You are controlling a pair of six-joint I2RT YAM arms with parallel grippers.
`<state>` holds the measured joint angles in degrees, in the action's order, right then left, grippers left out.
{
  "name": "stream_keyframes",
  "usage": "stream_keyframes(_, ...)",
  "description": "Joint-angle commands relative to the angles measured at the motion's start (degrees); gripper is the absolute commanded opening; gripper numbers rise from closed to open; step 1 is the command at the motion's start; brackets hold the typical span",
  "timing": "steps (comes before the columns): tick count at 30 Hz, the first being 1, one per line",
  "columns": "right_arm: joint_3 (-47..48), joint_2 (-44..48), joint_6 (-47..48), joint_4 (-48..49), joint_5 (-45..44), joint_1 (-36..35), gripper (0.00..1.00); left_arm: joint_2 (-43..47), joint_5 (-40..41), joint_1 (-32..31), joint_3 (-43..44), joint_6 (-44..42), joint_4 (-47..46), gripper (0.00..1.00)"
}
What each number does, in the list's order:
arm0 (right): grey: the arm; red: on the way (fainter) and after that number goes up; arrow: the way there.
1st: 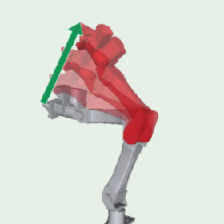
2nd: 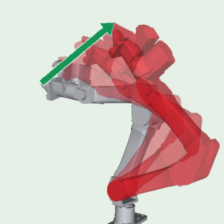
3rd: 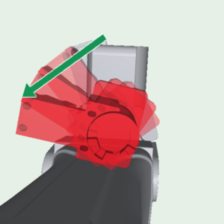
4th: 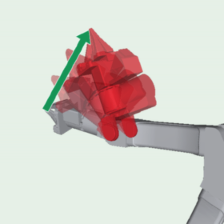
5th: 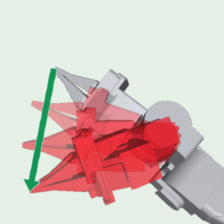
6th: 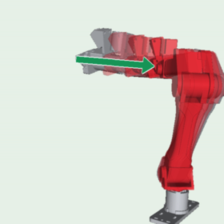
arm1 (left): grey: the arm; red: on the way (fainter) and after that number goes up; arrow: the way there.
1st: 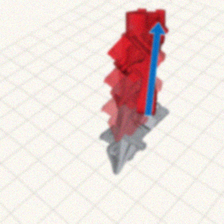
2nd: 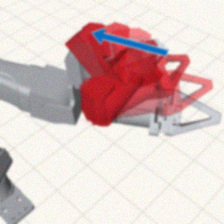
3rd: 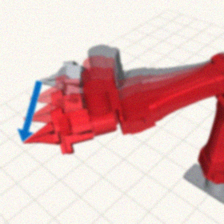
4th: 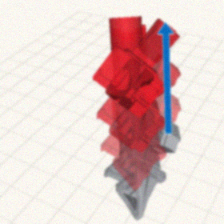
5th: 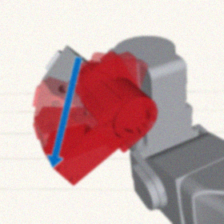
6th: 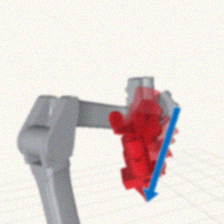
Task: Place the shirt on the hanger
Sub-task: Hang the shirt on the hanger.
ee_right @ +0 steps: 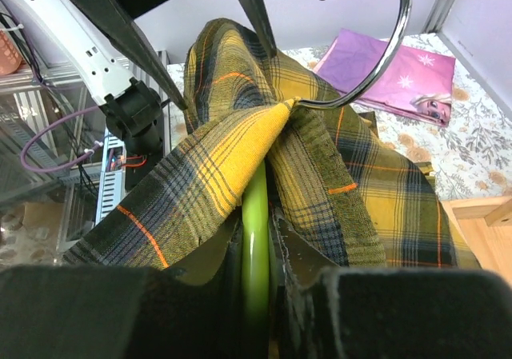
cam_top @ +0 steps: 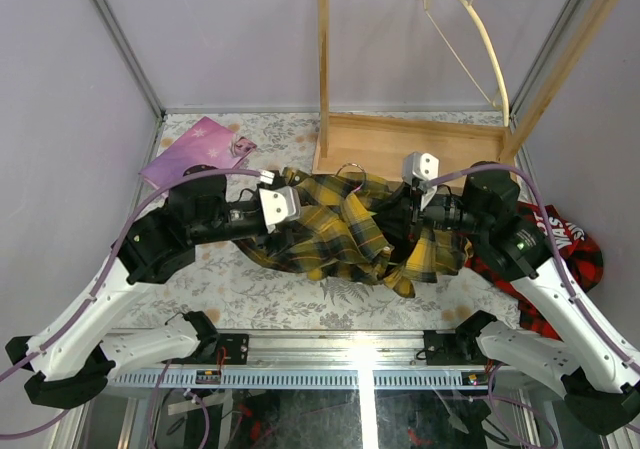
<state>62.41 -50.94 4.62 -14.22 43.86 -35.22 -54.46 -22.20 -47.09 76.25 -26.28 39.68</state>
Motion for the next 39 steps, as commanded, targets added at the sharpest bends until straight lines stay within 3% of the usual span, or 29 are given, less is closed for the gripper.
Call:
stream_keyframes(1, 4.8, 1.1, 0.6, 2.3, 2.0, -0.5, 0.00, -0.2, -6.6, 0.2, -0.3, -0.7, 2.5, 0.61)
stream_keyframes(5, 5.9, 0.4, 1.0, 1.6, 4.3, -0.5, 0.00, -1.3, -7.9, 0.1, -0.8, -0.2, 2.7, 0.44)
stream_keyframes(7, 6.3, 0.3, 1.4, 0.8, 4.7, -0.5, 0.02, -1.8, -8.6, 0.2, -0.9, -0.2, 2.8, 0.29)
stream_keyframes(9, 7.2, 0.3, 2.2, -1.2, 3.6, -0.5, 0.11, -2.0, -8.8, 0.1, -0.9, -0.6, 2.7, 0.13)
stream_keyframes(12, 7.8, 1.1, 2.9, -5.0, -0.2, -0.4, 0.31, -1.8, -7.5, 0.1, -1.4, -1.8, 2.7, 0.00)
stream_keyframes(16, 6.5, 4.1, 1.1, -8.8, -5.1, -0.5, 0.54, -0.5, -2.2, 0.1, -3.3, -3.4, 1.9, 0.00)
stream_keyframes(19, 4.9, 7.8, -1.0, -11.0, -8.4, -0.5, 0.62, 1.4, 0.9, 0.2, -5.9, -4.8, -0.1, 0.00)
stream_keyframes(23, 5.0, 10.9, -6.3, -10.5, -16.0, -0.5, 0.65, 5.3, 3.1, 0.2, -10.6, -5.9, -5.9, 0.00)
stream_keyframes(27, 3.4, 10.8, -18.7, -2.1, -23.1, -0.5, 0.67, 10.0, 3.2, 0.2, -15.5, -6.0, -13.4, 0.00)
stream_keyframes(34, -2.0, 3.6, -35.0, 19.7, -12.3, -0.5, 0.69, 12.4, 3.1, 0.2, -19.2, -5.2, -20.9, 0.00)
stream_keyframes(39, -3.7, -0.1, -39.1, 28.8, -12.5, -0.5, 0.69, 10.8, 2.0, 0.1, -18.5, -4.5, -21.0, 0.00)
